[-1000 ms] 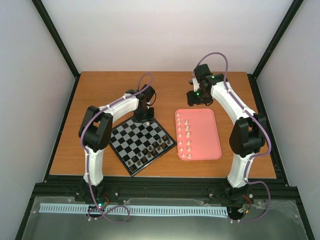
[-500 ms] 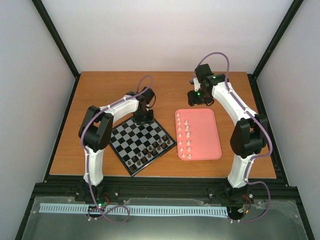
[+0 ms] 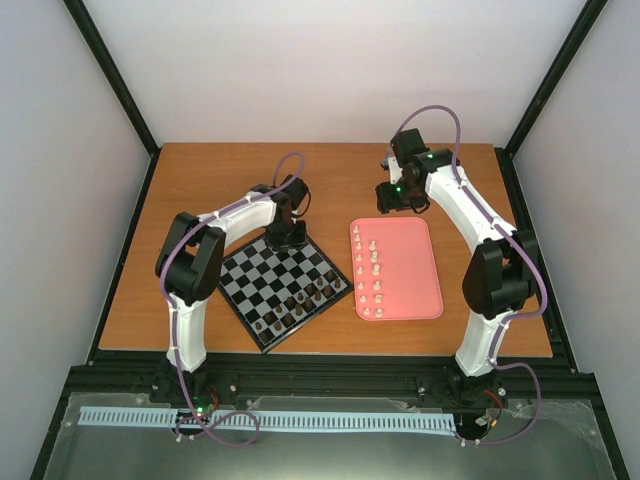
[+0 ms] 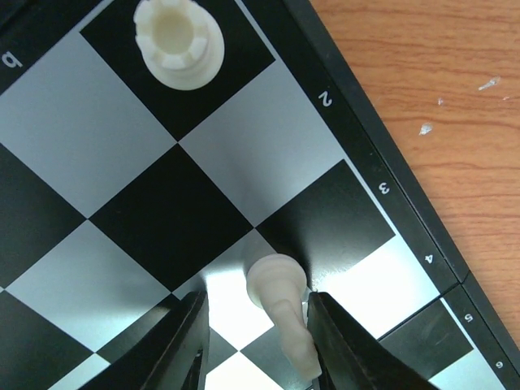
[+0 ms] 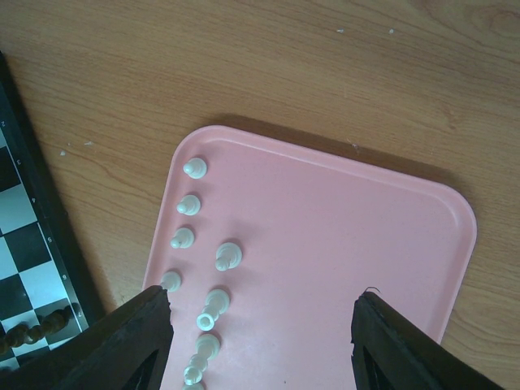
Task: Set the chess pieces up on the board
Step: Pick up the chess piece from the chessboard.
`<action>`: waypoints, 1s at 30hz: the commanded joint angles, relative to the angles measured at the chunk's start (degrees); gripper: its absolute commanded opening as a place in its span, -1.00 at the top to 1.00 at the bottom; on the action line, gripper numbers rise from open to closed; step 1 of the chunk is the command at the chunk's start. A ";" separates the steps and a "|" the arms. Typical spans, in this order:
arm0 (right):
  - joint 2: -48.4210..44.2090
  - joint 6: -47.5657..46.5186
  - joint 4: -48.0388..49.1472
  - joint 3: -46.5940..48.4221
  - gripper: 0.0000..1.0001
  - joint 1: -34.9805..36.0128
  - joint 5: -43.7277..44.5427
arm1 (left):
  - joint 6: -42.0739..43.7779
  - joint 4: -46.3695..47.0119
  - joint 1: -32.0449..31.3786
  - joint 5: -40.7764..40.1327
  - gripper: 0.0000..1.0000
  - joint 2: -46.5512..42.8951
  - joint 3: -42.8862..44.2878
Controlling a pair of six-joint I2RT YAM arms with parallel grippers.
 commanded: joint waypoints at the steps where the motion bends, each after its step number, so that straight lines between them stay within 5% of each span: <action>1: -1.94 -0.51 0.68 -0.45 -0.22 -0.46 -0.03 | -0.78 0.26 -0.60 -0.09 0.30 -0.99 1.87; 4: -1.85 -0.56 0.76 -0.49 -0.22 -0.46 -0.10 | -0.75 0.21 -0.61 -0.15 0.56 -0.96 2.36; 27: -1.40 -0.56 0.64 -0.32 -0.22 -0.47 -0.41 | 0.07 -1.07 -0.62 -0.58 0.49 -0.72 2.66; 30: -1.27 -0.63 0.66 -0.29 -0.22 -0.46 -0.64 | -0.03 -0.73 -0.63 -0.71 0.64 -0.63 2.49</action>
